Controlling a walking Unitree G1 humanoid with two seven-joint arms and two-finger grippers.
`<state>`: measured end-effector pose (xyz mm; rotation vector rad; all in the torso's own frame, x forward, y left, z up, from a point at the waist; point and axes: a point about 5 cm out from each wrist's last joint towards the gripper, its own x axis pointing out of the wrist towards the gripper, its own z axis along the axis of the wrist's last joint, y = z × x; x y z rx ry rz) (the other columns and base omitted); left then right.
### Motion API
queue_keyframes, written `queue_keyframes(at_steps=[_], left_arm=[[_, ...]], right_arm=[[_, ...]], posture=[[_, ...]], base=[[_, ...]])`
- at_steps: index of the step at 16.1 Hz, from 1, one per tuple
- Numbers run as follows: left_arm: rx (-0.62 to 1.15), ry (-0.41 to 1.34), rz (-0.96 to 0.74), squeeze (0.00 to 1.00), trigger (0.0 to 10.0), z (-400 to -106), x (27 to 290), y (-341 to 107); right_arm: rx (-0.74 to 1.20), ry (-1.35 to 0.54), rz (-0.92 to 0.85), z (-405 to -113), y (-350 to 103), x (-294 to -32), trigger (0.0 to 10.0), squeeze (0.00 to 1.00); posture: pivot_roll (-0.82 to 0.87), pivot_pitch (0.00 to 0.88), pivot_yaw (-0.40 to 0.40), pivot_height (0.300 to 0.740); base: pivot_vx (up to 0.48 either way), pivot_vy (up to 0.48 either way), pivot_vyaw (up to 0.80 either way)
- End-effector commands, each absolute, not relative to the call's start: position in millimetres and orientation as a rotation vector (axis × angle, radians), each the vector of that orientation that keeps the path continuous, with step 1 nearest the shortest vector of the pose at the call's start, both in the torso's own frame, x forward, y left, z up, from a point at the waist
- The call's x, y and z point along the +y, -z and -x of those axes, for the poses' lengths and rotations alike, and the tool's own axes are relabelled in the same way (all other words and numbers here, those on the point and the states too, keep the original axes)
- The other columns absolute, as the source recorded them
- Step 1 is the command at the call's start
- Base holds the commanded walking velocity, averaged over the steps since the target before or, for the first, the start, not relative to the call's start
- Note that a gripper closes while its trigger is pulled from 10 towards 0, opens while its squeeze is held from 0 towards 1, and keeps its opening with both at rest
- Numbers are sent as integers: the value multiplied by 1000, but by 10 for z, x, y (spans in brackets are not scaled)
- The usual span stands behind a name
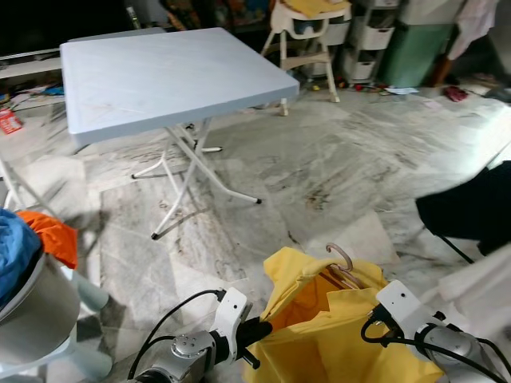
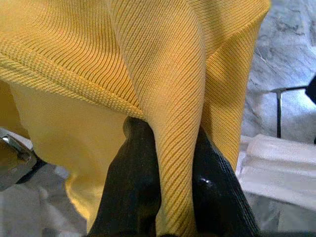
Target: Hang hanger
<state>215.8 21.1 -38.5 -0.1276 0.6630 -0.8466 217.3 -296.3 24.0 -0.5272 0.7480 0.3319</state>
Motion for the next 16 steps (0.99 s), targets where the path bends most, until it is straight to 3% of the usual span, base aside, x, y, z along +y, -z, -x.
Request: queue_keyframes(at_steps=[1,2,3,4,5,7,11,16], left_arm=[[74,-121,-18,0,10000,-3457,1955,-791],[177,24,41,0,10000,-3365,1483,-553],[203,60,50,0,10000,-3328,1375,-495],[215,69,45,0,10000,-3298,1328,-457],[208,71,47,0,10000,-3283,1305,-451],[202,71,52,0,10000,-3242,1301,-428],[203,33,14,0,10000,-3174,1459,-364],[195,-12,-17,0,10000,-3224,1619,-409]], right_arm=[[499,-112,414,-2696,-534,-2864,10000,0],[195,-21,160,-3435,-944,-2172,10000,0],[113,20,79,-3673,-1187,-1987,10000,0],[41,69,145,-3917,-1573,-1922,10000,0],[-8,90,35,-3989,-1754,-1919,10000,0],[-50,236,132,-4034,-1969,-2110,10000,0],[-39,200,139,-4038,-1856,-1992,10000,0],[-11,175,164,-3943,-1640,-2102,10000,0]], posture=[[-89,0,0,740],[-97,0,0,740],[-87,0,0,740],[-54,0,0,740],[-30,0,0,740],[7,0,0,740],[10,0,0,740],[-22,0,0,740]], base=[[0,0,0],[0,0,0],[0,0,0],[0,0,0],[0,0,0],[0,0,0],[0,0,0],[0,0,0]])
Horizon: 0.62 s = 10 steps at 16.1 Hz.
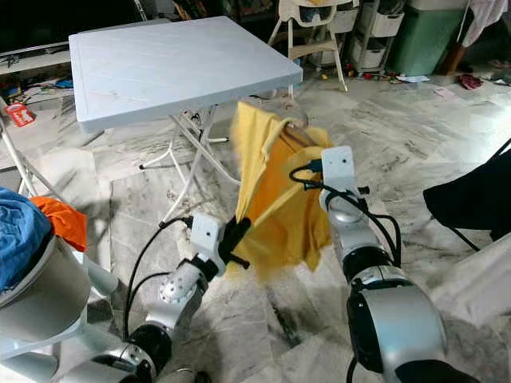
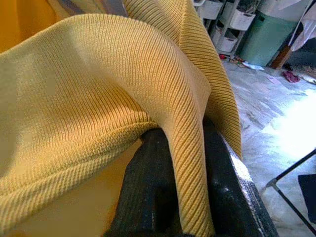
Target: Hang hanger
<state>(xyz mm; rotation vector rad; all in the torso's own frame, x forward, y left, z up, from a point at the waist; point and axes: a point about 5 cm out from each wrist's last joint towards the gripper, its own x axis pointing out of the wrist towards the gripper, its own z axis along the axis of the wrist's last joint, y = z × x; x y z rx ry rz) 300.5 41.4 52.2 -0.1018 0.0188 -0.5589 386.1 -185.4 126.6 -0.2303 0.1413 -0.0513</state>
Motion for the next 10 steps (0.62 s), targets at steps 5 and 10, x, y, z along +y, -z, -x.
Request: queue_keyframes(at_steps=[5,10], left_arm=[[186,-26,-14,0,10000,-3267,1646,-455],[186,-26,-14,0,10000,-3267,1646,-455]], right_arm=[[-4,159,159,-3936,-1622,-2114,10000,0],[-4,159,159,-3936,-1622,-2114,10000,0]], posture=[[-31,180,12,740],[-31,180,12,740]], base=[[0,0,0],[0,0,0]])
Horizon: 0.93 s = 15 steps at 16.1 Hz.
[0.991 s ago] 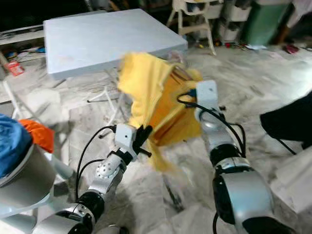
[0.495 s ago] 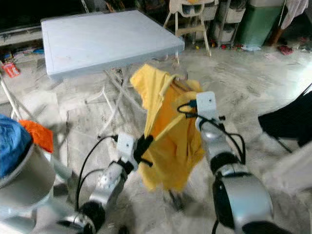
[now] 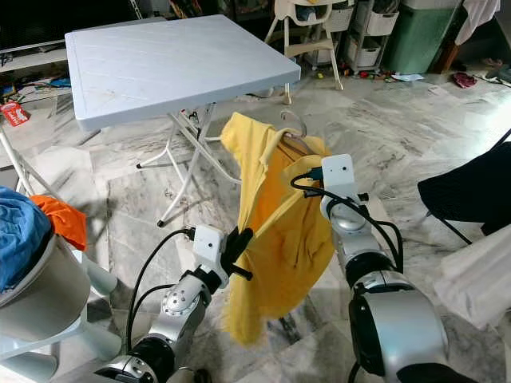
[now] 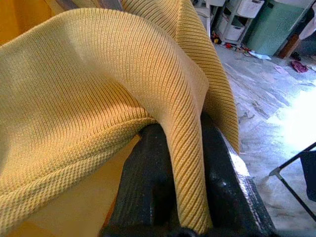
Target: Hang hanger
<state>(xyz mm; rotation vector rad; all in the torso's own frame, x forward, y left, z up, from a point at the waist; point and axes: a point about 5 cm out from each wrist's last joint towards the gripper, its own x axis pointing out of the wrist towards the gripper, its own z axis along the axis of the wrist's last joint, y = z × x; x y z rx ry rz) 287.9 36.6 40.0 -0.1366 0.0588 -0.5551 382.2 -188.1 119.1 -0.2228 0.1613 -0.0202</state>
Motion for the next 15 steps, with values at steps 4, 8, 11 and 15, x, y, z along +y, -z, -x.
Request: queue_keyframes(at_steps=[4,8,11,15], left_arm=[[186,-26,-14,0,10000,-3267,1646,-455],[186,-26,-14,0,10000,-3267,1646,-455],[186,-26,-14,0,10000,-3267,1646,-455],[186,-26,-14,0,10000,-3267,1646,-455]], right_arm=[[-4,159,159,-3936,-1622,-2114,10000,0],[-4,159,159,-3936,-1622,-2114,10000,0],[-4,159,159,-3936,-1622,-2114,10000,0],[-4,159,159,-3936,-1622,-2114,10000,0]], posture=[[-31,180,12,740],[-31,180,12,740],[-31,180,12,740],[-31,180,12,740]], base=[[0,0,0],[0,0,0],[0,0,0],[0,0,0]])
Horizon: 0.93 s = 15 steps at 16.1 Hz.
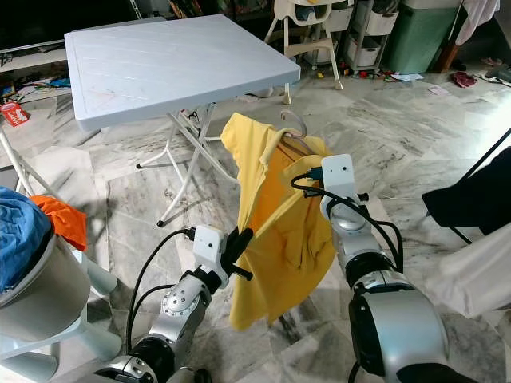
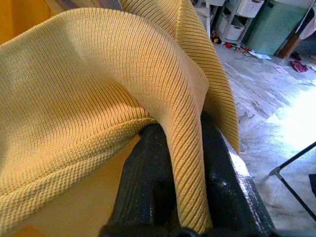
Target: Hang hanger
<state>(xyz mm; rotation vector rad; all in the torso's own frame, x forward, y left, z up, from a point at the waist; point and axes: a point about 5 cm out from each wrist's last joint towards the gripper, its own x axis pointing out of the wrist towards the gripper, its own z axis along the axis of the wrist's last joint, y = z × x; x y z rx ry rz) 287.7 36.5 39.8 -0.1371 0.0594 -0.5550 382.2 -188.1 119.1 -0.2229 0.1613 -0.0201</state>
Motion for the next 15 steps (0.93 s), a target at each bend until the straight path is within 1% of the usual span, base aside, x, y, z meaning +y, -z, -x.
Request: queue_keyframes(at_steps=[1,8,9,10,11,12,15], left_arm=[[186,-26,-14,0,10000,-3267,1646,-455],[186,-26,-14,0,10000,-3267,1646,-455],[179,-31,-11,0,10000,-3294,1653,-487],[252,-11,-23,0,10000,-3270,1543,-394],[345,14,-46,0,10000,-3219,1413,-273],[369,15,-54,0,10000,-3198,1403,-238],[393,0,-47,0,10000,-3151,1467,-181]], right_arm=[[-4,159,159,-3936,-1622,-2114,10000,0],[-4,159,159,-3936,-1622,-2114,10000,0],[-2,143,159,-3932,-1611,-2112,10000,0],[185,153,119,-3594,-925,-2221,10000,0],[418,183,64,-2999,-161,-2318,10000,0],[474,193,55,-2837,0,-2324,10000,0],[494,199,53,-2768,66,-2304,10000,0]], posture=[[-31,180,12,740],[-31,180,12,740],[-31,0,0,740],[-107,0,0,740],[-103,0,0,740],[-102,0,0,740],[-103,0,0,740]], base=[[0,0,0],[0,0,0],[0,0,0],[0,0,0],[0,0,0],[0,0,0],[0,0,0]])
